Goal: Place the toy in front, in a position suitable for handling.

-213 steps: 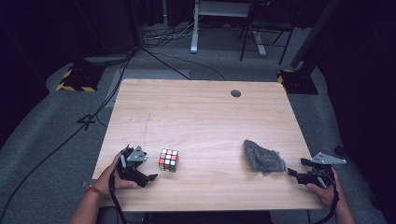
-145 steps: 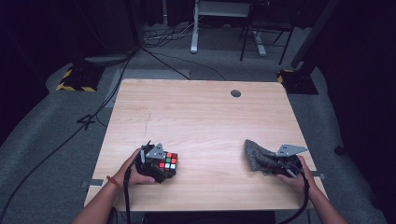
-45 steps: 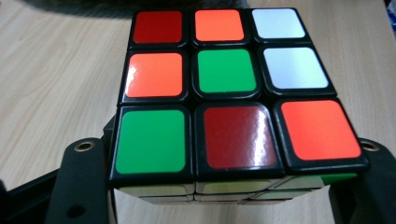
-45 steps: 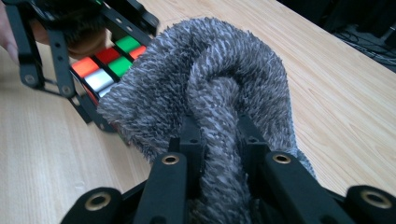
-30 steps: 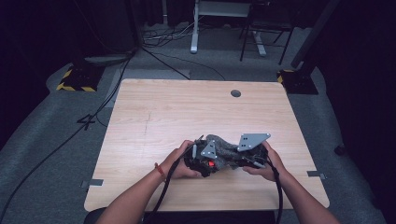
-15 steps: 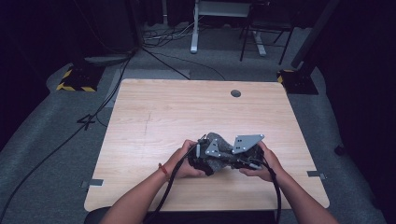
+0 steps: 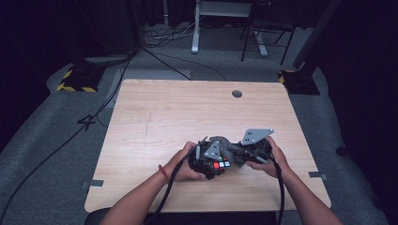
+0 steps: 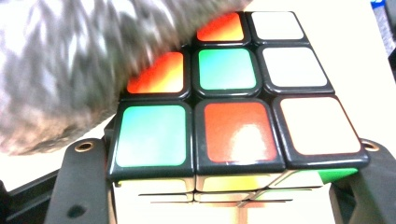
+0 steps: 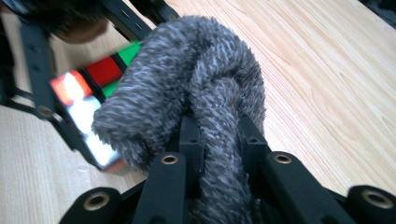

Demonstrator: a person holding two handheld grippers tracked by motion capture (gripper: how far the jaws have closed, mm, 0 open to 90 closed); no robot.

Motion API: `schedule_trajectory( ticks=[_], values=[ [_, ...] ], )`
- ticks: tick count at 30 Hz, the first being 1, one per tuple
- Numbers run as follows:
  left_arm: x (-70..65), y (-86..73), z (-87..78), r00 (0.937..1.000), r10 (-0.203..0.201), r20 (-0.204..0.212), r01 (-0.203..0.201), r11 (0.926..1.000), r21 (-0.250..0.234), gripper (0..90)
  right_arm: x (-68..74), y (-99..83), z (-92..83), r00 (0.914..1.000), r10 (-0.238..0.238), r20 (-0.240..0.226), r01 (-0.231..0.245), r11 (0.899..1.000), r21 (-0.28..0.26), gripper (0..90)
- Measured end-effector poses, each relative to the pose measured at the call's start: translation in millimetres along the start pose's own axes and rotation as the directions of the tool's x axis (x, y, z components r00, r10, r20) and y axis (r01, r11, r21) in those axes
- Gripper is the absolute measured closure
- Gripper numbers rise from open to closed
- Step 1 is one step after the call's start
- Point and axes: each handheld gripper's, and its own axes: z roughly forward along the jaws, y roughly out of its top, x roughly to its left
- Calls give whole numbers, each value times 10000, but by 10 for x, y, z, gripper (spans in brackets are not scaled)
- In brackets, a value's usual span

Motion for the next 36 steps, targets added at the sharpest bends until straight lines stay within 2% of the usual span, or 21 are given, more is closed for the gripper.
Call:
schedule_trajectory(
  ticks=[2, 4, 6, 7, 9, 13, 15, 17, 18, 21, 23, 25, 28, 32, 33, 36],
  values=[
    [-3, 4, -66, 10000, -10, 78, 13, 9991, -418, 338, -14, -50, -10, 9999, 114, -4, -114, 9999, 56, 769],
    [-6, 6, -95, 10000, 58, 53, -56, 9987, -508, 338, -23, -101, -18, 9995, 280, -157, -279, 9996, 59, 770],
    [-5, 5, -125, 10000, 72, -8, -73, 9977, -669, 338, -22, -116, -19, 9995, 254, -166, -251, 9996, 151, 771],
    [-2, 3, -141, 10000, 36, -23, -37, 9977, -683, 338, -22, -136, -21, 9992, 261, -309, -256, 9995, 174, 771],
    [8, -1, -164, 10000, -60, -32, 57, 9967, -810, 338, -27, -177, -31, 9956, 558, -747, -562, 9984, -26, 772],
    [36, 7, -238, 9998, -163, -150, 145, 9938, -1106, 338, 13, -227, -14, 9940, 477, -979, -462, 9988, 173, 772],
    [58, -1, -254, 9992, -278, -284, 242, 9923, -1211, 338, 48, -250, 7, 9902, 476, -1313, -456, 9988, 181, 773],
    [79, -17, -245, 9990, -389, -229, 360, 9926, -1159, 338, 75, -243, -9, 9833, 645, -1703, -672, 9977, -101, 774],
    [85, -23, -244, 9989, -432, -173, 408, 9920, -1192, 338, 83, -232, -27, 9843, 574, -1669, -617, 9979, -206, 773],
    [78, -21, -225, 9994, -303, -166, 285, 9943, -1025, 338, 71, -209, -83, 9881, 655, -1389, -752, 9950, -653, 773],
    [40, -8, -183, 9999, -90, -73, 84, 9967, -807, 338, 54, -179, -130, 9928, 669, -990, -772, 9915, -1047, 773],
    [5, 16, -148, 9998, 117, -149, -127, 9975, -691, 338, 48, -133, -167, 9959, 634, -641, -724, 9860, -1502, 773],
    [1, 35, -124, 9998, 150, -94, -156, 9976, -681, 338, 70, -80, -190, 9977, 427, -533, -523, 9797, -1936, 773],
    [45, 19, -74, 9998, -78, -179, 70, 9991, -425, 338, 124, 3, -219, 9976, -17, -692, -118, 9808, -1947, 773],
    [51, 19, -65, 9999, -97, -109, 92, 9991, -410, 338, 133, 26, -214, 9958, -90, -914, -84, 9821, -1880, 772],
    [25, 39, -22, 9996, 89, -271, -91, 9999, -93, 338, 187, 84, -163, 9919, -327, -1229, 120, 9861, -1656, 772]
  ],
)
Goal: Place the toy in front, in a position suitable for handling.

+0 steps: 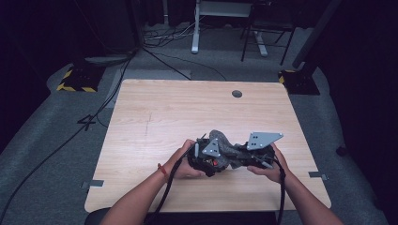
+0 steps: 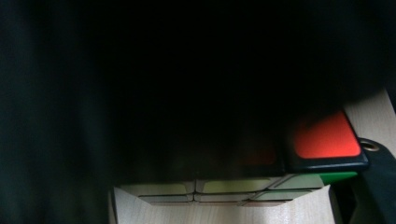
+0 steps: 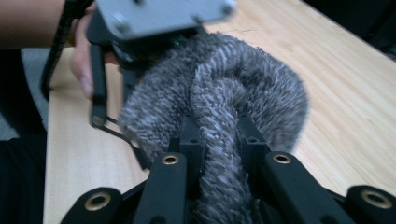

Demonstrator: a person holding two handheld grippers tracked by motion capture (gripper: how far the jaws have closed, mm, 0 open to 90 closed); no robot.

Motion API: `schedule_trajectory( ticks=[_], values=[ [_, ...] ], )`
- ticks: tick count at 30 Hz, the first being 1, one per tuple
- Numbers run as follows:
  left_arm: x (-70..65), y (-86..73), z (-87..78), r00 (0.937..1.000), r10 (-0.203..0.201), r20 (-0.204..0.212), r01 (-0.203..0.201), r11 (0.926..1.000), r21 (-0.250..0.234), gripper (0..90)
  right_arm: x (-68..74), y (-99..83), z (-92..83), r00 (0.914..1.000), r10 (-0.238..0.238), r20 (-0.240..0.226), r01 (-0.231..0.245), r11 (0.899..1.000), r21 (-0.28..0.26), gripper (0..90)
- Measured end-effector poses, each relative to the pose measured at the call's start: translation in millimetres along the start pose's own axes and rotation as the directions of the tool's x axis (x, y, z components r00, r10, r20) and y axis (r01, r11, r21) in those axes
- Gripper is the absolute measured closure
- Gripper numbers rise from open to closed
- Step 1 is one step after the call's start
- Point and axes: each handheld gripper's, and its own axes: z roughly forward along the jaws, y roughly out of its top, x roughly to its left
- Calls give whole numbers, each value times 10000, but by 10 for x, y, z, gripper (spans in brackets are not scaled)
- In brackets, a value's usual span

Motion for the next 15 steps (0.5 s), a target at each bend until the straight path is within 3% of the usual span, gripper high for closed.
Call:
schedule_trajectory(
  ticks=[4, 8, 9, 13, 15],
  values=[
    [-15, -18, 30, 10000, -30, 47, 30, 10000, 87, 338, 56, 57, 92, 9990, -318, -328, 335, 9979, 546, 771],
    [-38, -17, 23, 9989, 129, 443, -124, 9999, -110, 338, 16, 50, 99, 9985, -156, 526, 120, 9976, 687, 772],
    [-49, -10, 20, 9989, 158, 432, -154, 9998, -109, 338, -31, 36, 82, 9967, 140, 796, -189, 9979, 619, 773],
    [-62, 3, 26, 9990, 338, 294, -342, 9994, 103, 338, -40, 16, 74, 9949, 19, 1013, -101, 9966, 814, 773],
    [-46, -4, 12, 9993, 259, 274, -260, 9997, 32, 338, -34, 13, 65, 9963, 101, 851, -165, 9971, 740, 775]
  ],
)
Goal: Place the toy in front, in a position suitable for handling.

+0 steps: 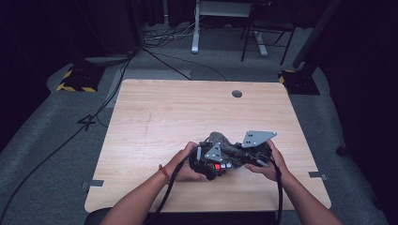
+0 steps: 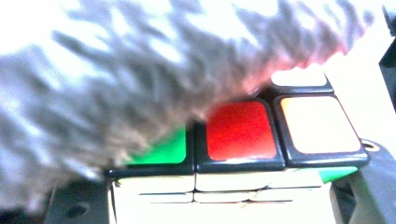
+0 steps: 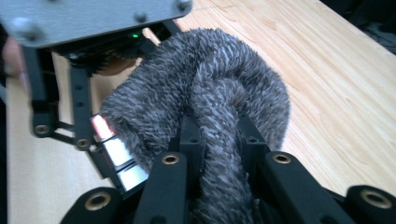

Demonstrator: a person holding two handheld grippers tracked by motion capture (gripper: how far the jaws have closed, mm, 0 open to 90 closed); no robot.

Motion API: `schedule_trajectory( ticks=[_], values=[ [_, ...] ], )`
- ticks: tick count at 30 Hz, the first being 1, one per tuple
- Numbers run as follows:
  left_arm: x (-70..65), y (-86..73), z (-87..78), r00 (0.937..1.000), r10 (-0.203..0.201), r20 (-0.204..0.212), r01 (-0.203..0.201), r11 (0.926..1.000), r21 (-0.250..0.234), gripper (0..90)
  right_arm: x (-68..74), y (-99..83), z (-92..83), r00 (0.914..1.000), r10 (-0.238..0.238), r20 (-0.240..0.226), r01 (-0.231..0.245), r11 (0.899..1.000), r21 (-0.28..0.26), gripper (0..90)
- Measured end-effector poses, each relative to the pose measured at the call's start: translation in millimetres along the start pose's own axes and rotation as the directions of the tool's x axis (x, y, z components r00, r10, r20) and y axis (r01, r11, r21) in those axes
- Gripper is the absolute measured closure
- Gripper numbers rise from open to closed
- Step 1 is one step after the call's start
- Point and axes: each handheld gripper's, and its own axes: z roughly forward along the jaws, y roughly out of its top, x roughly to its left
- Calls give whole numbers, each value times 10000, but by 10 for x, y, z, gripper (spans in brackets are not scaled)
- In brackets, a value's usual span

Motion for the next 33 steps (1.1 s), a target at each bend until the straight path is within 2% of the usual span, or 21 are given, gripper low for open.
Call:
schedule_trajectory(
  ticks=[3, 5, 7, 8, 11, 15, 16, 17, 21, 23, 25, 27, 30, 33],
  values=[
    [43, -19, -13, 9988, -214, -442, 219, 9997, 106, 338, 67, 1, -28, 9977, -240, -635, 233, 9997, -107, 775],
    [65, -27, -14, 9983, -318, -482, 323, 9994, 95, 338, 134, 11, -20, 9960, -536, -709, 544, 9985, 102, 774],
    [60, -25, -13, 9983, -459, -371, 457, 9989, -83, 338, 145, 33, -11, 9971, -502, -565, 506, 9987, 47, 772],
    [48, -19, -14, 9982, -435, -403, 434, 9991, -16, 338, 135, 44, -3, 9974, -510, -513, 512, 9987, 20, 772],
    [21, -2, 1, 9995, -131, -286, 135, 9998, 162, 338, 95, 50, 34, 9990, -450, 19, 450, 9989, 143, 772],
    [-33, 18, 5, 10000, -57, 20, 57, 9999, 120, 338, -16, 4, 11, 9994, 69, 333, -74, 9999, 154, 773],
    [-36, 24, 2, 10000, 28, 18, -28, 10000, 64, 338, -46, -25, -7, 9971, 53, 758, -78, 9995, 322, 774],
    [-28, 27, -2, 10000, -3, 36, 3, 10000, -2, 338, -46, -25, -7, 9971, 53, 758, -78, 9995, 322, 774],
    [10, 14, 6, 9994, -263, -217, 263, 9997, 14, 338, -32, -45, -39, 9997, 95, 205, -94, 9999, -81, 774],
    [31, 3, 5, 9990, -316, -310, 317, 9995, 29, 338, 54, -2, -31, 9996, -155, -234, 151, 9998, -164, 774],
    [42, 1, 15, 9988, -349, -347, 353, 9993, 113, 338, 132, 39, -2, 9985, -414, -351, 410, 9991, -113, 773],
    [36, 3, 23, 9982, -362, -486, 369, 9992, 129, 338, 174, 66, 20, 9961, -427, -770, 412, 9989, -212, 773],
    [34, 2, 13, 9984, -357, -433, 361, 9993, 82, 338, 218, 92, 46, 9960, -637, -630, 634, 9980, -70, 773],
    [35, -1, 9, 9987, -326, -402, 331, 9994, 121, 338, 157, 81, 60, 9984, -466, -308, 467, 9989, 42, 773]
  ],
)
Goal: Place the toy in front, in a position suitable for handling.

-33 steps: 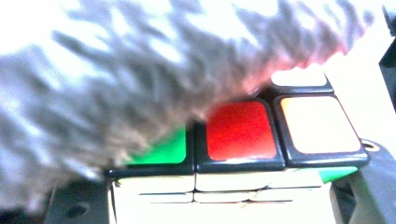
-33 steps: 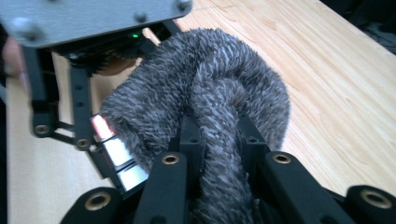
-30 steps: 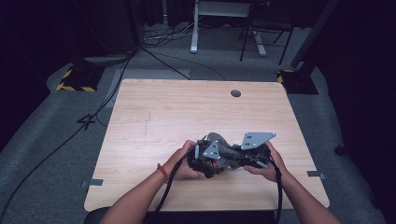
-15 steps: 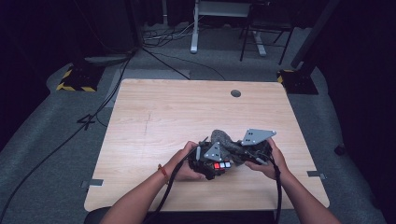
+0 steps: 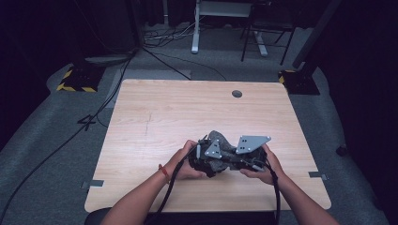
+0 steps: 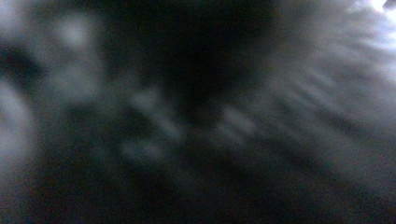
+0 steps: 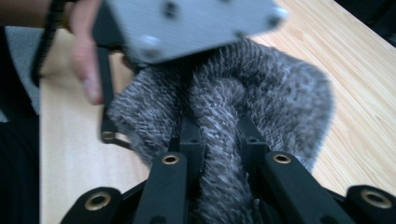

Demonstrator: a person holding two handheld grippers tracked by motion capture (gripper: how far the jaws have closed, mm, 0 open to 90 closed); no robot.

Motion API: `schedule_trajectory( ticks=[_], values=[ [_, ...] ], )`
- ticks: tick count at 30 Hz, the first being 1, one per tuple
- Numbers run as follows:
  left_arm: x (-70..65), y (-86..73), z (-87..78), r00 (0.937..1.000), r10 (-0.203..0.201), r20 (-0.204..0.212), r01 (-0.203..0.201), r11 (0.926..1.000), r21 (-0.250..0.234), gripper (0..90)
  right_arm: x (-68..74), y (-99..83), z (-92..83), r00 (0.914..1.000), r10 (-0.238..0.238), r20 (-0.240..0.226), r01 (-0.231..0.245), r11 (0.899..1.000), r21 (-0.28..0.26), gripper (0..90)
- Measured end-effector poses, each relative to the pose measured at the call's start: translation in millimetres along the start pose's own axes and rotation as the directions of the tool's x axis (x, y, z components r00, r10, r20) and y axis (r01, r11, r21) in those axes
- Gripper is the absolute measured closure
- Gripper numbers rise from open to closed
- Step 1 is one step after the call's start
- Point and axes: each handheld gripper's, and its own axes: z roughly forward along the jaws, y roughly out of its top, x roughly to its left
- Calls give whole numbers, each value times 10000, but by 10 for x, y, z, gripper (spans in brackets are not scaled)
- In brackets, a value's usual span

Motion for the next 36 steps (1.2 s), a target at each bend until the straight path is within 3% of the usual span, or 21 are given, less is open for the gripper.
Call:
schedule_trajectory(
  ticks=[5, 8, 11, 13, 16, 21, 28, 36],
  values=[
    [-9, 1, -24, 9998, 115, 150, -116, 9999, 2, 338, -179, -98, -31, 9966, 594, 573, -600, 9982, 84, 774],
    [2, 4, -95, 9996, 56, 274, -43, 9990, -454, 338, -284, -191, -68, 9915, 856, 978, -881, 9959, 214, 775],
    [22, 16, -152, 9994, 36, 338, -9, 9969, -784, 338, -344, -292, -102, 9906, 1192, 671, -1194, 9929, -12, 774],
    [31, 16, -174, 9991, 27, 427, 15, 9952, -981, 338, -328, -327, -124, 9901, 1212, 711, -1217, 9926, 28, 774],
    [26, 23, -186, 9990, 14, 437, 33, 9944, -1052, 338, -284, -401, -143, 9904, 1279, 531, -1285, 9917, 80, 774],
    [26, 38, -185, 9991, 80, 428, -32, 9940, -1091, 338, -284, -428, -193, 9878, 1555, 76, -1551, 9873, -328, 774],
    [55, 26, -270, 9988, 99, 475, -21, 9867, -1623, 338, -249, -409, -102, 9898, 1427, 40, -1426, 9897, -133, 774],
    [51, 27, -252, 9992, 107, 373, -46, 9871, -1603, 338, -246, -404, -102, 9912, 1323, -39, -1323, 9909, -258, 774]
  ],
)
